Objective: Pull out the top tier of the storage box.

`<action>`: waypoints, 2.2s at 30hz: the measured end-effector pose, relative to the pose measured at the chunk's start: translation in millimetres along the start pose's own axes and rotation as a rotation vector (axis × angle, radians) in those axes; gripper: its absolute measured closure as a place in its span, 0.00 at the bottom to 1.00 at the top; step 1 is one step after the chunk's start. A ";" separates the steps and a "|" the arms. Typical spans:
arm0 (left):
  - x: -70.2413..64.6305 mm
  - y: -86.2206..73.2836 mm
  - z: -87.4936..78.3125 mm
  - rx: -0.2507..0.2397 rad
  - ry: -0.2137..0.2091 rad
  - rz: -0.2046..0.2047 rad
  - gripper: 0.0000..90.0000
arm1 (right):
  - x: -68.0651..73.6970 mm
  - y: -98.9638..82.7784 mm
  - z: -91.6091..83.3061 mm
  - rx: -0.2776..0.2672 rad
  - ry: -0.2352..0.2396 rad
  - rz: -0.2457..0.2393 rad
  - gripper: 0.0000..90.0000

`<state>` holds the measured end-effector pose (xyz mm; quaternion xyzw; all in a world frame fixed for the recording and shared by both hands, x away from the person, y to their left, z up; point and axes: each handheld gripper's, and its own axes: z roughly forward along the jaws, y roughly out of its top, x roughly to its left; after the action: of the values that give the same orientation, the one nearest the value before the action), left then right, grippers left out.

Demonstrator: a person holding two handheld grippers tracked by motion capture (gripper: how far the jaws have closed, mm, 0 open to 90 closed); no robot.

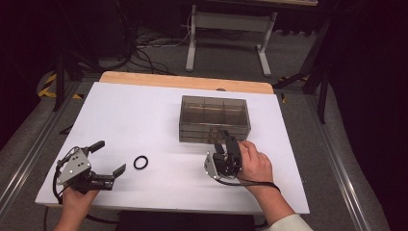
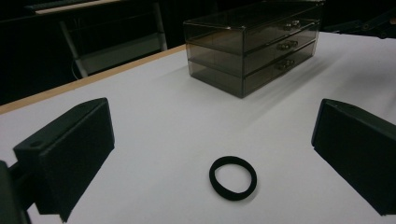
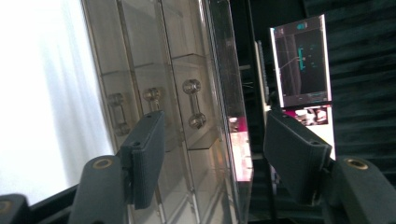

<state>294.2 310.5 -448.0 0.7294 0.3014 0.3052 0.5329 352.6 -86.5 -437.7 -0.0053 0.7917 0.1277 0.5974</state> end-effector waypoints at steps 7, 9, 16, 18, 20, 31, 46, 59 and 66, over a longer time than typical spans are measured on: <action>0.0 -0.1 0.0 0.001 0.000 -0.003 0.00 | 6.6 0.7 5.6 0.026 -0.051 -0.080 0.49; -0.6 -0.3 0.3 0.001 0.000 -0.009 0.00 | 9.1 0.7 7.0 0.041 -0.063 -0.096 0.50; -0.9 -0.3 0.5 0.002 0.001 -0.010 0.00 | 13.9 0.9 11.7 0.057 -0.086 -0.135 0.54; -0.7 -0.3 0.4 0.002 0.002 -0.011 0.00 | 16.1 1.1 12.7 0.065 -0.095 -0.145 0.55; -0.7 -0.5 0.6 -0.001 0.004 -0.012 0.00 | 17.3 1.4 14.1 0.069 -0.101 -0.153 0.56; -0.3 -0.1 0.5 0.004 0.012 -0.002 0.00 | 27.0 1.9 22.8 0.101 -0.133 -0.205 0.59; -0.4 -0.3 1.1 0.006 -0.004 -0.004 0.01 | 33.4 2.3 41.4 0.156 -0.148 -0.251 0.68; -0.3 -0.1 0.7 0.007 -0.004 -0.003 0.00 | 35.8 4.9 44.4 0.158 -0.177 -0.269 0.88; -0.3 0.0 0.7 0.004 0.012 0.000 0.00 | 35.9 5.2 44.6 0.160 -0.178 -0.266 0.89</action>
<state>294.5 309.9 -448.2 0.7287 0.3051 0.3090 0.5296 383.6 -67.0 -482.0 -0.0512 0.7357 -0.0157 0.6752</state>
